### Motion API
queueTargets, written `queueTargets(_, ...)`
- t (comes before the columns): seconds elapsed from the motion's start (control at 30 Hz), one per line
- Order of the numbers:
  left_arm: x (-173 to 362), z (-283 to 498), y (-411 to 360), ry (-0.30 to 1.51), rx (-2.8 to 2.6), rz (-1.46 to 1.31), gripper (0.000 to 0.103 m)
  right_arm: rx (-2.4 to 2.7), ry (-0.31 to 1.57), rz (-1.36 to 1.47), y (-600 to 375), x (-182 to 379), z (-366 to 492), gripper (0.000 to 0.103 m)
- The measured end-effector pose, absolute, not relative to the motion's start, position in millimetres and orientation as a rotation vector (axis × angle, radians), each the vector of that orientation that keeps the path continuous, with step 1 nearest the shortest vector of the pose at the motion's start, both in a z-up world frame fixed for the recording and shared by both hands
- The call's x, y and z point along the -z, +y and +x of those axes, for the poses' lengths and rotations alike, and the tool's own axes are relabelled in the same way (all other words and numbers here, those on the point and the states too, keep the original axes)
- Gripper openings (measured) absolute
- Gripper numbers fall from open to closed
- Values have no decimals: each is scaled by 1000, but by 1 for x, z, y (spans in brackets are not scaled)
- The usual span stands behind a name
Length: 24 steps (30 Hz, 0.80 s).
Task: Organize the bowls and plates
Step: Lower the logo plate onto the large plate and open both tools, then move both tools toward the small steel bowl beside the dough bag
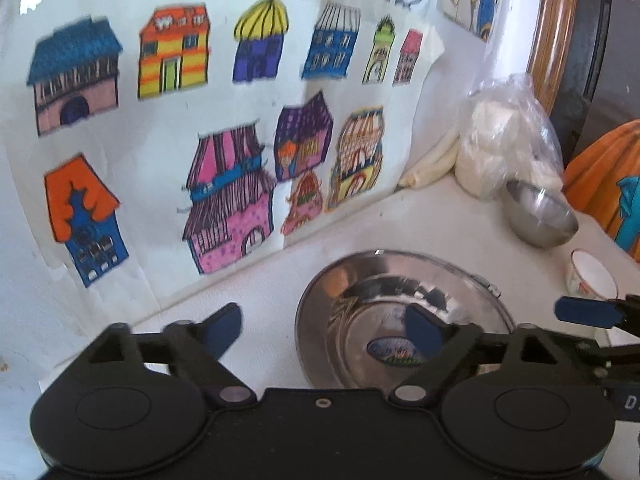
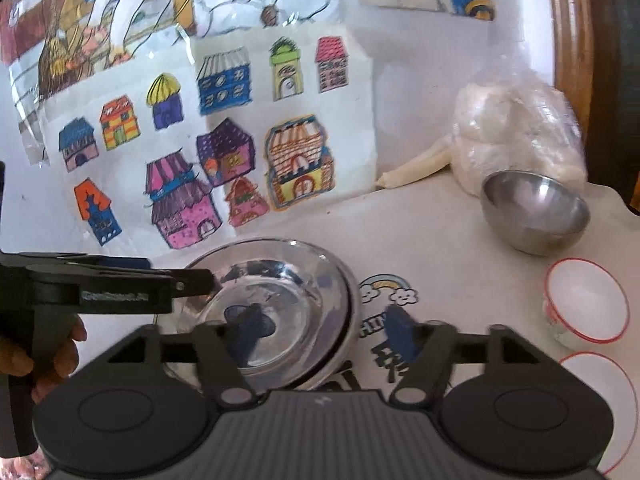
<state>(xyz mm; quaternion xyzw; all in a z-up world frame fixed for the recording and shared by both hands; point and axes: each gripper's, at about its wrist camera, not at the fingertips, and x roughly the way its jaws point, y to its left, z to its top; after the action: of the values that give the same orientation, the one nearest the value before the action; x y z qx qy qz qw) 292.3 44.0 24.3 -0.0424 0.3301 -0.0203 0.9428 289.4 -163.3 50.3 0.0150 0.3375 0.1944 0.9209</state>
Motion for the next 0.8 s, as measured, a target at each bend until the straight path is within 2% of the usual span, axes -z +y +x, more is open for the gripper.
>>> queueTargets(0.07, -31, 289, 41, 654, 46, -84, 101, -385, 675, 50, -173, -52, 287, 93)
queueTargets(0.17, -39, 287, 32, 637, 59, -78, 102, -374, 655, 66, -189, -55, 281, 101)
queueTargets(0.43, -68, 283, 0, 561, 113, -88, 102, -327, 582, 40, -239, -61, 251, 103)
queueTargets(0.6, -86, 292, -27, 554, 189, -183, 102, -263, 559, 10, -272, -71, 239, 103)
queueTargets(0.8, -108, 318, -76, 568, 223, -160, 102, -189, 558, -38, -311, -94, 244, 103)
